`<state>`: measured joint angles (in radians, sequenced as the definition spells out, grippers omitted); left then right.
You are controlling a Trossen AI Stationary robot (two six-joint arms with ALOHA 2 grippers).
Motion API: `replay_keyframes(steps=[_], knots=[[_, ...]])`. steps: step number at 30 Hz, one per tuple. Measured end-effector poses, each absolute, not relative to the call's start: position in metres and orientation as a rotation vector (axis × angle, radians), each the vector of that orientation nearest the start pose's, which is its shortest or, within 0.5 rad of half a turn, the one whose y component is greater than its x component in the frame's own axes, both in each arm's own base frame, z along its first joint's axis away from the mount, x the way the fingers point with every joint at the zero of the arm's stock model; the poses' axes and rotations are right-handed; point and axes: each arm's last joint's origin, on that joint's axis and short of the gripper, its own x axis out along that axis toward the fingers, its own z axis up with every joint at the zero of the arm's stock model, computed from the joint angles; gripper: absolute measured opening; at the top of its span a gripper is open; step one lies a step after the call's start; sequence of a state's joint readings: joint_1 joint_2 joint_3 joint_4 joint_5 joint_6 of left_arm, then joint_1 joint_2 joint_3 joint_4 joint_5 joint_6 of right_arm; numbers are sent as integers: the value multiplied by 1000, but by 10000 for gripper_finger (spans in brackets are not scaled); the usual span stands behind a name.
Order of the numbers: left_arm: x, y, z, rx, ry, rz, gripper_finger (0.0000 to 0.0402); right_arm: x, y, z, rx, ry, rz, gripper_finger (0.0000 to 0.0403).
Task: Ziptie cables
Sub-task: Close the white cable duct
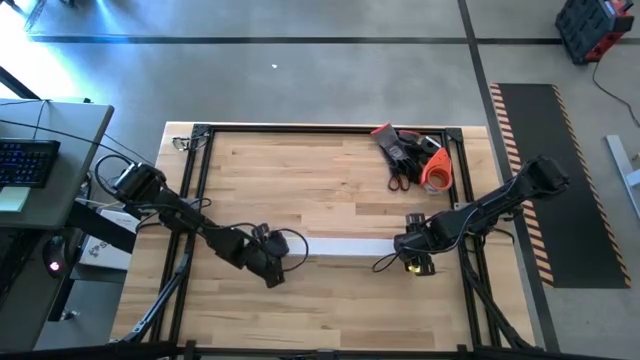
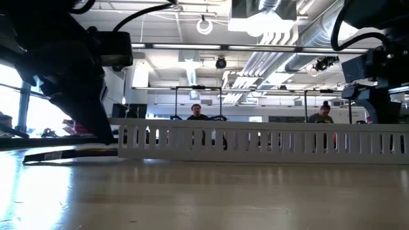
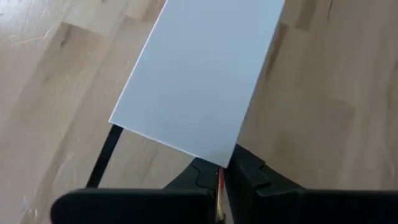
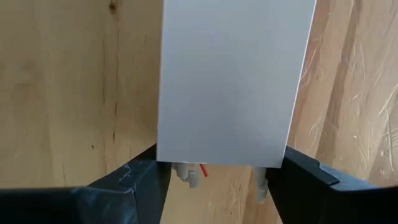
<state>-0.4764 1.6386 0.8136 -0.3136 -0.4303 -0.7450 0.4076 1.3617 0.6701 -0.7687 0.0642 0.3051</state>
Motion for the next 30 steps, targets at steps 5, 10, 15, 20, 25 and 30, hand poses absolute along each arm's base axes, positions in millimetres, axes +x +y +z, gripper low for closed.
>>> replay_keyframes(steps=[5, 10, 15, 20, 25, 30], knots=[[260, -115, 143, -173, 1005, 379, 0, 186, 78, 156, -87, 1453, 30, 221], [250, -115, 141, -162, 1080, 440, 0, 185, 77, 160, -71, 1489, 2, 240], [240, -116, 139, -145, 1138, 481, 0, 184, 78, 169, -46, 1539, -19, 300], [235, -116, 138, -135, 1154, 516, 0, 177, 82, 165, -6, 1583, -28, 333], [235, -115, 139, -110, 1135, 532, 0, 172, 90, 156, -10, 1534, -56, 324], [231, -107, 139, -99, 1165, 607, 0, 171, 96, 152, -29, 1461, -66, 308]])
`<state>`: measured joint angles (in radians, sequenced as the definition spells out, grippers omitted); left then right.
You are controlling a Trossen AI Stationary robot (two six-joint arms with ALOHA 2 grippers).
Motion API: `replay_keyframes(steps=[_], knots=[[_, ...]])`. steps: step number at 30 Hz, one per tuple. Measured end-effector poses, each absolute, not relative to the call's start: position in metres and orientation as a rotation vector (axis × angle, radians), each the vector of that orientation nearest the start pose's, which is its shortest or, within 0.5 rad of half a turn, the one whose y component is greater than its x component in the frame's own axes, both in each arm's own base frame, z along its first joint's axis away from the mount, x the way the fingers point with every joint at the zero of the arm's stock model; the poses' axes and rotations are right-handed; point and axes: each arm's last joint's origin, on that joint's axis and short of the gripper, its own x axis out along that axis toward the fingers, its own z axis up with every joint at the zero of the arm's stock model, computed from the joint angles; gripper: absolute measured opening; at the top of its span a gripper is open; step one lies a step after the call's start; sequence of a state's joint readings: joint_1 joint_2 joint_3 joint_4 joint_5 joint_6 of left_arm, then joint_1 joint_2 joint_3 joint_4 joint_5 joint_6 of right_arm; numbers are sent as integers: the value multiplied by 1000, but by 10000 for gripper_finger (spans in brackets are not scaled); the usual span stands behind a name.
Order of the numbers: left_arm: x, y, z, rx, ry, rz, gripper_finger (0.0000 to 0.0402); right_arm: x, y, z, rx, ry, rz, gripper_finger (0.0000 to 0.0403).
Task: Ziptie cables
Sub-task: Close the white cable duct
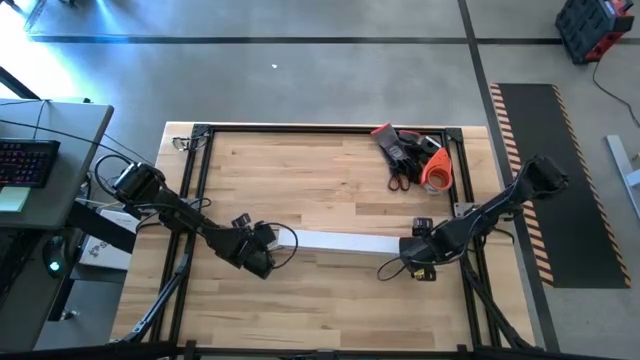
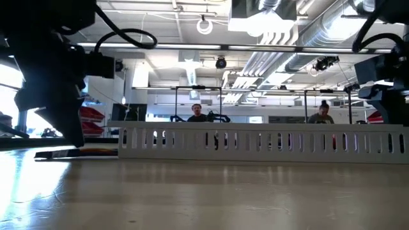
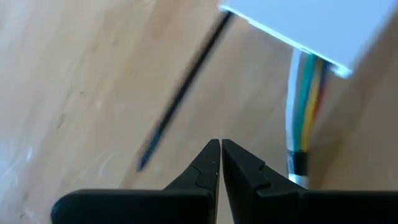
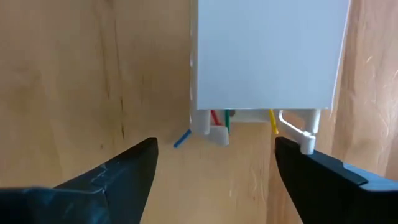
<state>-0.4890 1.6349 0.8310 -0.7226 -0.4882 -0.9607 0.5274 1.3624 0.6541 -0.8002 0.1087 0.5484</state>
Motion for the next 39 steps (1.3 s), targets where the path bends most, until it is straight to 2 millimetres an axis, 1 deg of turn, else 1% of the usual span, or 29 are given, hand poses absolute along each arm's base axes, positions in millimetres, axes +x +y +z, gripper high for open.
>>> replay_keyframes(steps=[5, 10, 14, 20, 26, 29, 39], knots=[[226, -106, 147, -133, 1168, 618, 0, 168, 94, 146, -42, 1438, -122, 305], [219, -109, 165, -186, 1106, 581, 0, 165, 91, 141, -10, 1451, -166, 304], [216, -108, 175, -210, 1067, 567, 0, 166, 92, 141, -24, 1443, -151, 307], [221, -104, 172, -224, 1090, 566, 0, 173, 94, 142, -74, 1345, -114, 316], [222, -105, 171, -236, 1085, 565, 0, 173, 95, 142, -67, 1357, -93, 311], [222, -105, 171, -238, 1084, 565, 0, 173, 95, 142, -59, 1360, -93, 300], [222, -105, 171, -229, 1072, 576, 0, 173, 95, 142, -50, 1359, -98, 240]])
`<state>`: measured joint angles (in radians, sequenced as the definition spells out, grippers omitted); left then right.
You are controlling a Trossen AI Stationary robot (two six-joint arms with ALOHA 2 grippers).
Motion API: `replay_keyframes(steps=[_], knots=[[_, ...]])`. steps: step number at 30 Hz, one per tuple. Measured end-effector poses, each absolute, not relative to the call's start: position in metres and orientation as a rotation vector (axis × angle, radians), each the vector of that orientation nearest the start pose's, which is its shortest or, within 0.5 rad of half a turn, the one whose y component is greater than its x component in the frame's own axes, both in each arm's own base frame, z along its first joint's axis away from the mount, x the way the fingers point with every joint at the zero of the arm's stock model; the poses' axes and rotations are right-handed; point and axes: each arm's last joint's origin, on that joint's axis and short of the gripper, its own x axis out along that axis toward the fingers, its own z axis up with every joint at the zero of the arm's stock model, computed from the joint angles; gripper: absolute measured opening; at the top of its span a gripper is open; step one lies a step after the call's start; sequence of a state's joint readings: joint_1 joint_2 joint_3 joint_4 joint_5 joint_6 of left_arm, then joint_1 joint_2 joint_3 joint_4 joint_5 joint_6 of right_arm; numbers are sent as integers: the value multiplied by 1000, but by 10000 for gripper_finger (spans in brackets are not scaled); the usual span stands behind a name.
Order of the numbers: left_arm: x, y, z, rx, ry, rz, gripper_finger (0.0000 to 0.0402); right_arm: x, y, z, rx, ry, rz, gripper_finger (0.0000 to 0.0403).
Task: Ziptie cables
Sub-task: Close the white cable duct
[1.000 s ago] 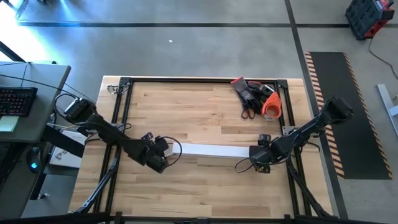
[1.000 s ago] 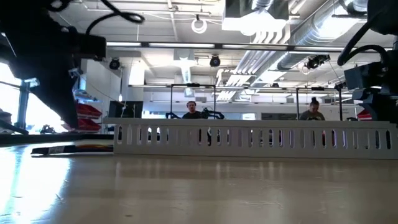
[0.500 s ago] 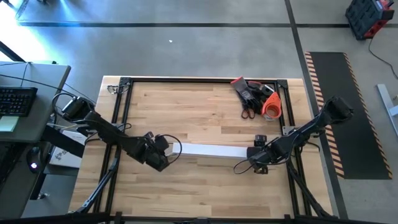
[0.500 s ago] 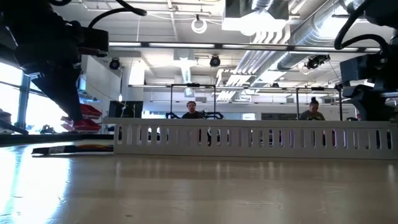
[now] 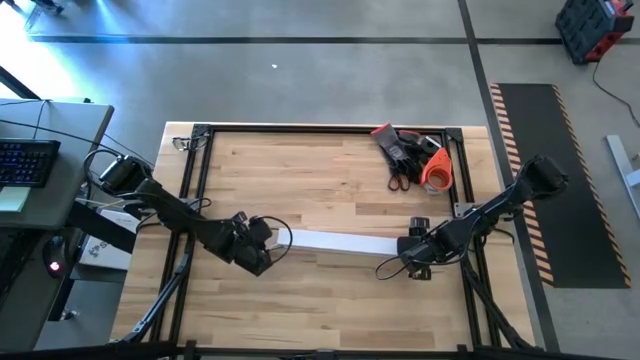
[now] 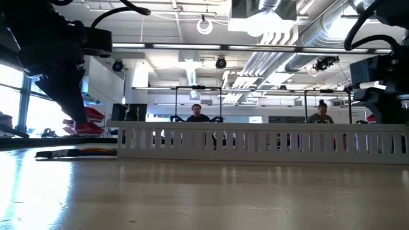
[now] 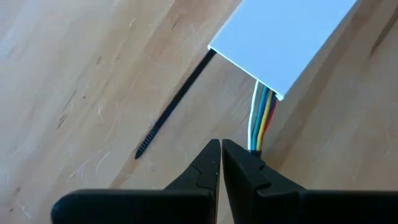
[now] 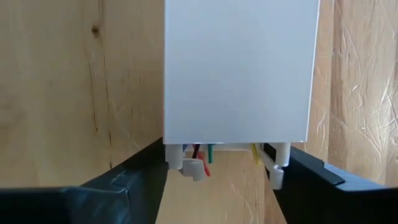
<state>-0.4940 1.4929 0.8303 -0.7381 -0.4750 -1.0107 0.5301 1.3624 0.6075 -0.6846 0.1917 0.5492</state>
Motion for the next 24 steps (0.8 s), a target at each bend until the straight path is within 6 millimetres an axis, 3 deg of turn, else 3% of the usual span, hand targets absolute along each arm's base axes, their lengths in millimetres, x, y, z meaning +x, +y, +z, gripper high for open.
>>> replay_keyframes(steps=[12, 19, 24], knots=[[223, -80, 170, -196, 1162, 654, 0, 173, 95, 142, -54, 1356, -94, 230], [246, -74, 169, -282, 1112, 510, 0, 174, 96, 142, -55, 1349, -87, 230], [261, -71, 153, -303, 1122, 459, 0, 174, 96, 142, -59, 1352, -79, 229]])
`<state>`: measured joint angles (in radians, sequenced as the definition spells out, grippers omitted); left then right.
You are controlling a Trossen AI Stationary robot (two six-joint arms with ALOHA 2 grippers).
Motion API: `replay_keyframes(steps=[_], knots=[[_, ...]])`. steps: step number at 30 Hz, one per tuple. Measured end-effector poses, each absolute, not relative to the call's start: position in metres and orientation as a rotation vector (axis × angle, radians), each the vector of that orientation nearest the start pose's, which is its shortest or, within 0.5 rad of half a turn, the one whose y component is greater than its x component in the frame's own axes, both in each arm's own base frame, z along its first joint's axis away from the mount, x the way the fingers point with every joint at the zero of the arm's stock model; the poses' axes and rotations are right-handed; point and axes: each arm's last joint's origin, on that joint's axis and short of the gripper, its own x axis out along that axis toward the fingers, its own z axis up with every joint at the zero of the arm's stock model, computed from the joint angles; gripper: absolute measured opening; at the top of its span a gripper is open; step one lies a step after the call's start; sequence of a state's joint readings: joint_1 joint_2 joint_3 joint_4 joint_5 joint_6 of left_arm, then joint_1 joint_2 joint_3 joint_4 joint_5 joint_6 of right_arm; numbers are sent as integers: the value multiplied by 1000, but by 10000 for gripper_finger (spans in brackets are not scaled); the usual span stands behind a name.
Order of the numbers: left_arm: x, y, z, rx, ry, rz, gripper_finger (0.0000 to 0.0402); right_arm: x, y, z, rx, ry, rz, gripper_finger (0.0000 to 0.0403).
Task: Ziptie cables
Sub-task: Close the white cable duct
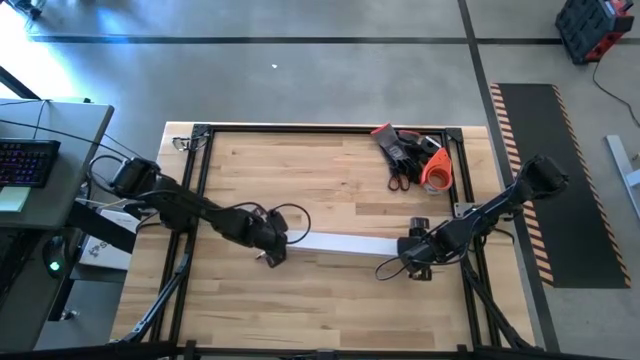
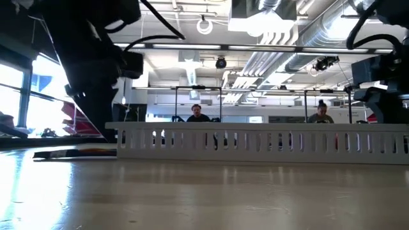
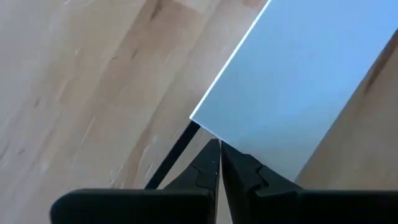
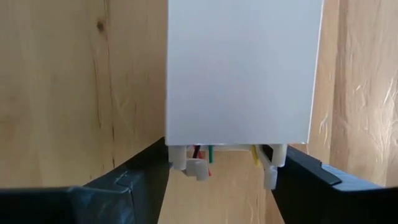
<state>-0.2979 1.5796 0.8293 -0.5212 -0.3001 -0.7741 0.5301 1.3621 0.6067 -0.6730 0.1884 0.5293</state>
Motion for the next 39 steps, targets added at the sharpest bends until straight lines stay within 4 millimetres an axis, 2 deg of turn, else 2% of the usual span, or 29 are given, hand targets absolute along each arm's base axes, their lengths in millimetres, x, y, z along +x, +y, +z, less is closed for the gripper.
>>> replay_keyframes(steps=[5, 13, 16, 18, 20, 22, 24, 28, 31, 35, 39], knots=[[265, -72, 151, -295, 1134, 442, 0, 173, 95, 142, -51, 1367, -81, 229], [238, -64, 153, -282, 1337, 585, 0, 175, 96, 143, -45, 1343, -74, 229], [249, -67, 154, -285, 1226, 542, 0, 175, 97, 143, -46, 1340, -72, 229], [263, -72, 157, -272, 1103, 441, 0, 175, 96, 142, -52, 1350, -67, 229], [271, -75, 160, -295, 1055, 343, 0, 172, 95, 142, -61, 1381, -68, 229], [273, -75, 164, -300, 1065, 326, 0, 171, 95, 142, -60, 1388, -63, 229], [271, -72, 166, -286, 1090, 391, 0, 171, 95, 142, -48, 1385, -76, 229], [254, -67, 163, -257, 1220, 536, 0, 174, 96, 143, -38, 1359, -83, 229], [248, -68, 162, -257, 1265, 565, 0, 175, 97, 143, -42, 1346, -68, 229], [260, -71, 160, -301, 1150, 489, 0, 176, 97, 143, -51, 1336, -64, 229], [274, -65, 158, -339, 1066, 385, 0, 173, 93, 142, -47, 1384, -67, 229]])
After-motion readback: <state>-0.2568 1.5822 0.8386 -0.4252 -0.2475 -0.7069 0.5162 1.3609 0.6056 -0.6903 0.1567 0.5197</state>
